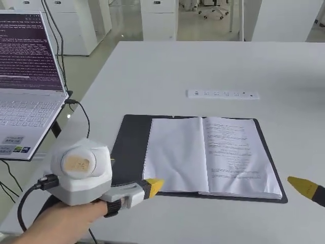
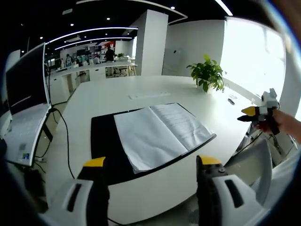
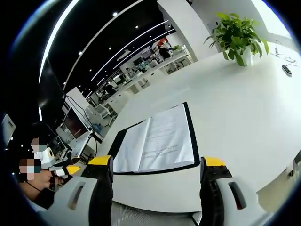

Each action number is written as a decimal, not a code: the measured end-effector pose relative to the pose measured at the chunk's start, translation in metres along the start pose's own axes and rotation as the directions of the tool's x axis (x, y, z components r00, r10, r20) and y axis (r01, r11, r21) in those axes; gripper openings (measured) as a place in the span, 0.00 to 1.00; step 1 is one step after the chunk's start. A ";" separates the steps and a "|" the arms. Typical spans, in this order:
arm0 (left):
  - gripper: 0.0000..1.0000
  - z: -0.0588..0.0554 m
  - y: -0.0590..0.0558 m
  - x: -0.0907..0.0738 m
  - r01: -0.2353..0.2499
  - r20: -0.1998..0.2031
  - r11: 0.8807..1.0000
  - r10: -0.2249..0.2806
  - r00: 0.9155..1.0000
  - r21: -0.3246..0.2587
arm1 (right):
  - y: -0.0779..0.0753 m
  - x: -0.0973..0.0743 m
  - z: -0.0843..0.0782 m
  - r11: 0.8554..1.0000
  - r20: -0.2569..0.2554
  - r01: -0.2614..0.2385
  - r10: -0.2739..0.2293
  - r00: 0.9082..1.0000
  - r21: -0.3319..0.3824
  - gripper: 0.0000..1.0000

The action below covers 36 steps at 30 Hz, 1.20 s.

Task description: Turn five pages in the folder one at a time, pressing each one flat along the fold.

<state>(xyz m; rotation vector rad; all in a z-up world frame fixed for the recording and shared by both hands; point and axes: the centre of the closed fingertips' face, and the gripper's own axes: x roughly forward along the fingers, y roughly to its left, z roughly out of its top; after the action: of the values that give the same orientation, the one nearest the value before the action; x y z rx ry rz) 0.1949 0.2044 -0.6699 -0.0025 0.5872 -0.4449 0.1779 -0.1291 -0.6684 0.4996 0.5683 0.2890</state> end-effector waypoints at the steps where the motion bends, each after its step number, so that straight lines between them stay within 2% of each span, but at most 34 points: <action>1: 0.77 0.001 0.000 -0.001 0.000 0.006 1.000 0.000 1.000 -0.002 | -0.001 -0.001 0.001 1.000 0.003 0.002 -0.002 1.000 0.002 0.76; 5: 0.77 0.003 0.001 -0.004 -0.006 0.013 1.000 0.006 1.000 0.000 | -0.002 -0.002 0.002 1.000 0.009 0.010 -0.010 1.000 -0.014 0.76; 10: 0.76 0.004 0.001 -0.003 -0.011 0.014 1.000 0.011 1.000 0.011 | -0.005 -0.001 -0.003 0.999 -0.015 0.019 -0.020 1.000 -0.048 0.76; 17: 0.76 0.004 -0.001 0.009 -0.007 0.004 1.000 0.007 1.000 0.014 | -0.009 0.004 -0.005 0.997 -0.036 0.026 -0.028 0.999 -0.068 0.75; 21: 0.75 0.003 -0.006 0.020 0.004 -0.012 0.999 -0.003 1.000 0.041 | -0.011 0.008 -0.005 0.998 -0.038 0.025 -0.027 0.999 -0.066 0.75; 28: 0.74 0.003 -0.024 0.044 0.043 -0.019 0.996 -0.042 0.999 0.078 | -0.014 0.016 -0.009 0.998 -0.049 0.020 -0.023 0.999 -0.059 0.74; 36: 0.72 0.003 -0.055 0.082 0.106 -0.032 0.984 -0.103 0.994 0.141 | -0.015 0.026 -0.014 0.998 -0.062 0.014 -0.018 0.998 -0.066 0.73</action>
<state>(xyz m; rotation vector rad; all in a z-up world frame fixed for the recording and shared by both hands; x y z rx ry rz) 0.2352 0.1207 -0.7043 0.1094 0.5799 -0.5893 0.1933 -0.1264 -0.6977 0.4240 0.6211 0.3082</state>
